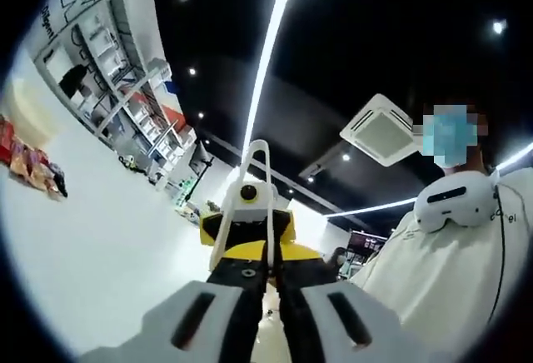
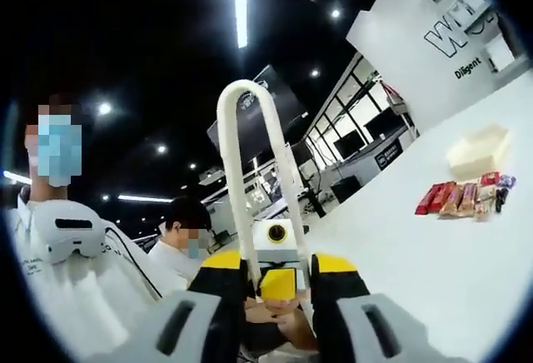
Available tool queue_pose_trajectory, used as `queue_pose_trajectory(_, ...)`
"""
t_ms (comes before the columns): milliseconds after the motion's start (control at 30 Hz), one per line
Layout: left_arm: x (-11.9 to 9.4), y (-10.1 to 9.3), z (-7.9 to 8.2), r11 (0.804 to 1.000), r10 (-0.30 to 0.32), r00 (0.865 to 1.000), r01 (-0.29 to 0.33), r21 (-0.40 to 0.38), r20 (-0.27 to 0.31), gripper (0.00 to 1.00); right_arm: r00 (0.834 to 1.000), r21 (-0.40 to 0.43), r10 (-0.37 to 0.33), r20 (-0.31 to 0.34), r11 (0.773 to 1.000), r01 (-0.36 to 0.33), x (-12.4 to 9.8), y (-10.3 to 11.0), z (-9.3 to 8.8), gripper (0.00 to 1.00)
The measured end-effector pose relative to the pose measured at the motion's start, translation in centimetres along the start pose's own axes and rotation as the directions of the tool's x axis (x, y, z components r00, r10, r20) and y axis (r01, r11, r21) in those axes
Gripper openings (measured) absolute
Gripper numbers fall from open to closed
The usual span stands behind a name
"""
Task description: Place the target food into the container with the food tongs after gripping and lifting it, then release it inside without dropping or visibly crushing the food.
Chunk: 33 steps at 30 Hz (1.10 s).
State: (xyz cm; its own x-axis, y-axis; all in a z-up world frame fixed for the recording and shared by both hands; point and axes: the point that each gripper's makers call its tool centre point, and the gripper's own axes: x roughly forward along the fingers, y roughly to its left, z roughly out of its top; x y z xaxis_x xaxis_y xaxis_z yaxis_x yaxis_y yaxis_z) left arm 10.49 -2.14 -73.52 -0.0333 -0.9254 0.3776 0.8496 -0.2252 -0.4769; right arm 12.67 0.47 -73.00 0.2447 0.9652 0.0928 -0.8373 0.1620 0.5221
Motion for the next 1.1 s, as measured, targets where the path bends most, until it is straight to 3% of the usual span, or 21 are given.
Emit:
queue_pose_trajectory(200,-0.3,1.1,-0.1,0.996,0.070,0.997,-0.068,0.051,-0.043,0.06,0.997,-0.037,-0.050,0.061,0.998,0.053,-1.1,-0.9,1.5,0.19)
queue_pose_trajectory(333,-0.8,1.3,0.5,0.993,0.098,0.994,-0.095,0.066,-0.045,0.11,0.994,-0.065,-0.092,0.063,0.993,0.096,-1.9,-1.7,1.9,0.19)
queue_pose_trajectory(467,-1.6,2.0,0.3,0.986,0.141,0.988,-0.134,0.096,-0.067,0.10,0.990,-0.085,-0.124,0.060,0.988,0.129,-2.1,-2.3,1.7,0.17)
queue_pose_trajectory(600,-2.5,2.7,0.8,0.981,0.171,0.984,-0.165,0.097,-0.052,0.05,0.985,-0.110,-0.163,0.062,0.980,0.169,-2.2,-3.3,1.8,0.16)
queue_pose_trajectory(733,-3.9,4.5,1.5,0.959,0.262,0.965,-0.256,0.121,-0.033,0.07,0.981,-0.111,-0.182,0.066,0.976,0.188,-2.3,-4.0,2.1,0.16)
queue_pose_trajectory(900,-5.2,6.3,2.1,0.914,0.364,0.931,-0.352,0.199,-0.024,0.13,0.966,-0.146,-0.252,0.048,0.955,0.257,-2.7,-5.8,2.1,0.17)
queue_pose_trajectory(1000,-5.9,7.6,2.2,0.870,0.445,0.895,-0.426,0.247,-0.024,0.21,0.956,-0.172,-0.291,0.044,0.940,0.294,-3.0,-7.0,2.2,0.17)
queue_pose_trajectory(1067,-5.7,7.7,2.2,0.859,0.463,0.886,-0.443,0.257,-0.019,0.24,0.955,-0.170,-0.294,0.036,0.940,0.296,-2.9,-7.3,2.1,0.17)
queue_pose_trajectory(1100,-5.4,7.5,2.0,0.862,0.456,0.890,-0.433,0.263,-0.028,0.24,0.956,-0.168,-0.293,0.034,0.941,0.294,-2.9,-7.4,2.0,0.17)
